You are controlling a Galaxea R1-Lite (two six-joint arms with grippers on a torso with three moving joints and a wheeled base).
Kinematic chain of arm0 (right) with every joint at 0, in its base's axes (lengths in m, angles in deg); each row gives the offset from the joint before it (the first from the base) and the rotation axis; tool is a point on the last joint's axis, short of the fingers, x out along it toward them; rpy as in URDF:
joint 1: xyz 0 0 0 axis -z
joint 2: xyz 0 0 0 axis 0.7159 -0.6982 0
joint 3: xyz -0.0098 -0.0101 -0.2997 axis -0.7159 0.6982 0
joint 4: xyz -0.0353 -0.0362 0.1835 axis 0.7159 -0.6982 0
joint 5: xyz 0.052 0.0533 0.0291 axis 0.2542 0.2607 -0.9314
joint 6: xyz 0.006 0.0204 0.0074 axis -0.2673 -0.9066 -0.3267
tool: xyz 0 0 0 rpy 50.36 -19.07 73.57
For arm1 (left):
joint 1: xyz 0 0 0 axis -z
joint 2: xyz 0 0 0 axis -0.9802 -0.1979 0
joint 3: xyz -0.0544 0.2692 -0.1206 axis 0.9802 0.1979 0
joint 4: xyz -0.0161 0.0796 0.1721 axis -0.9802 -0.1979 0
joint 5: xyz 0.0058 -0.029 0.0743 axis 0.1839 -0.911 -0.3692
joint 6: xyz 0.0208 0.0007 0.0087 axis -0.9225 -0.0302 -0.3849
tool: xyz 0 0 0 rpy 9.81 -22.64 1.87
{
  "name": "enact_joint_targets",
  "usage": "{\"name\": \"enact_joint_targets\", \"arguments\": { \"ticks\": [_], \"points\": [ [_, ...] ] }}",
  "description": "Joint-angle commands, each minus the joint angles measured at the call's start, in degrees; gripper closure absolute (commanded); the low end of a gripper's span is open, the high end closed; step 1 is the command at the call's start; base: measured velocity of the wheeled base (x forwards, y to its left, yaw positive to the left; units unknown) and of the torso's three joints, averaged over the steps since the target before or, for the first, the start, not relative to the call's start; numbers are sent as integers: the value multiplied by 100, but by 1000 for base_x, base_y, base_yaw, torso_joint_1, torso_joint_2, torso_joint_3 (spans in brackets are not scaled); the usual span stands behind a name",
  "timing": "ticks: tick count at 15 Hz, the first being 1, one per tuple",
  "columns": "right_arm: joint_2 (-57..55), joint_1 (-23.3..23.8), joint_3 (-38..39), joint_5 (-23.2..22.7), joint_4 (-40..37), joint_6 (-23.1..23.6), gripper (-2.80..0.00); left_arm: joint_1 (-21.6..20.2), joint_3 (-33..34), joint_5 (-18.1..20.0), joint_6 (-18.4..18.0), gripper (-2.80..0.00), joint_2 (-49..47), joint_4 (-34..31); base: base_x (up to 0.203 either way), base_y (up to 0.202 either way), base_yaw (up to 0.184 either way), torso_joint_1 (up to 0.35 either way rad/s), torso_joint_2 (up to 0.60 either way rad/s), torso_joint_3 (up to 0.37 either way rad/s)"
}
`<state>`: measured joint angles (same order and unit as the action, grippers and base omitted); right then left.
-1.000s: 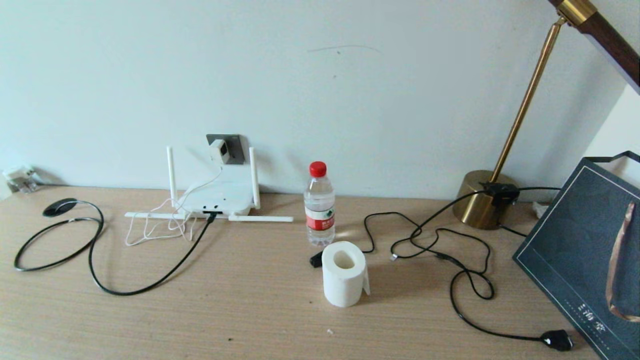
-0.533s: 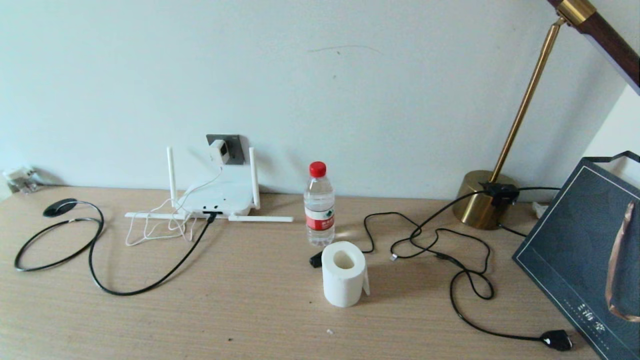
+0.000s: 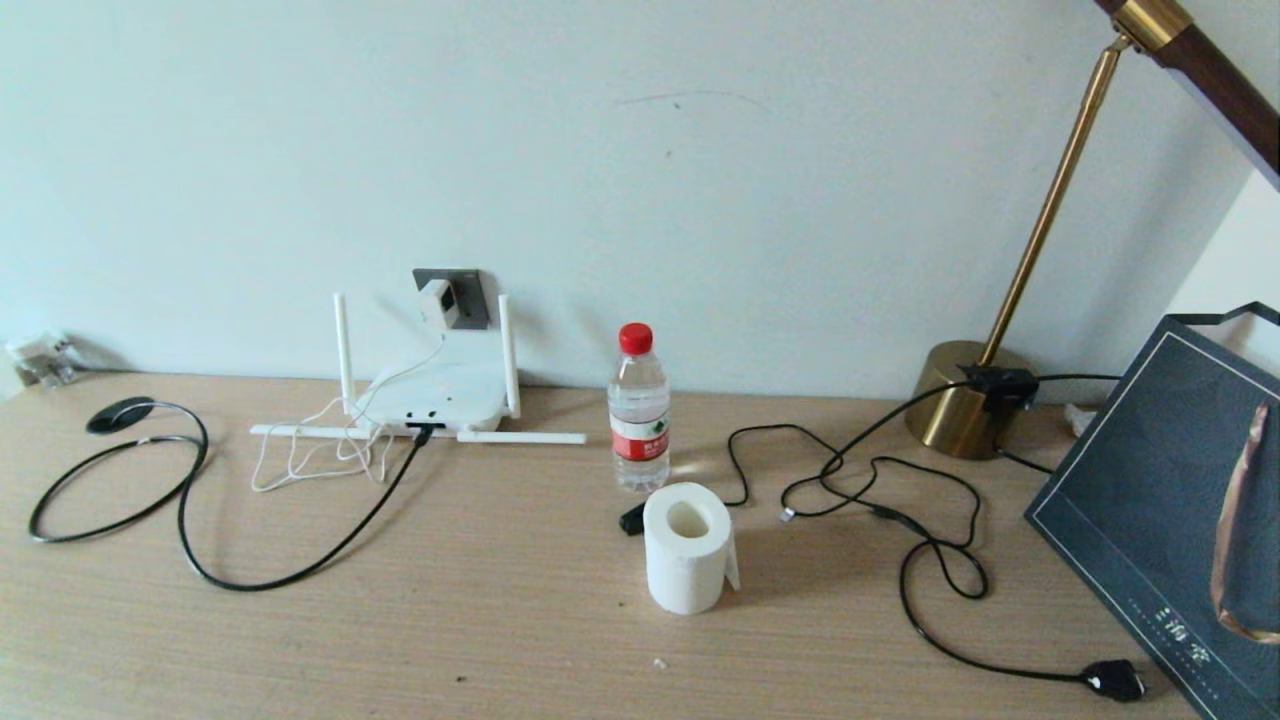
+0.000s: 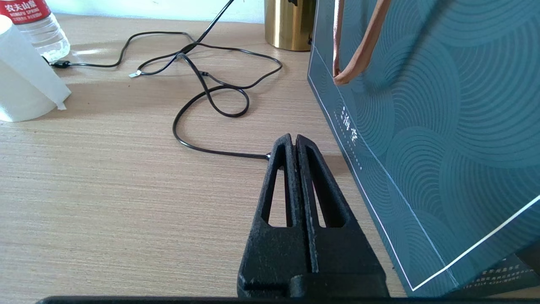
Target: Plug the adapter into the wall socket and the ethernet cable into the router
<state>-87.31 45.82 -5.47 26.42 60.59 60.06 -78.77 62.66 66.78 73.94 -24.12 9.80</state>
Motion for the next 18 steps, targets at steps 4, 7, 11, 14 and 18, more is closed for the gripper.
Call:
{"name": "enact_joint_targets", "arguments": {
  "ticks": [4,7,11,14,18],
  "points": [
    [0,-1,3,-4,1,1,0,3,87,-7,-8,0,31,287,0,0,0,0,0,0],
    [0,-1,3,3,2,10,0,1,502,-119,200,0,30,1852,0,0,0,0,0,0],
    [0,2,10,8,25,23,0,1,554,-177,404,0,32,1641,0,0,0,0,0,0],
    [0,-1,21,4,45,1,0,1,553,-169,404,0,23,1641,0,0,0,0,0,0],
    [0,-1,21,4,45,1,0,1,553,-169,404,0,24,1641,0,0,0,0,0,0]
  ]
}}
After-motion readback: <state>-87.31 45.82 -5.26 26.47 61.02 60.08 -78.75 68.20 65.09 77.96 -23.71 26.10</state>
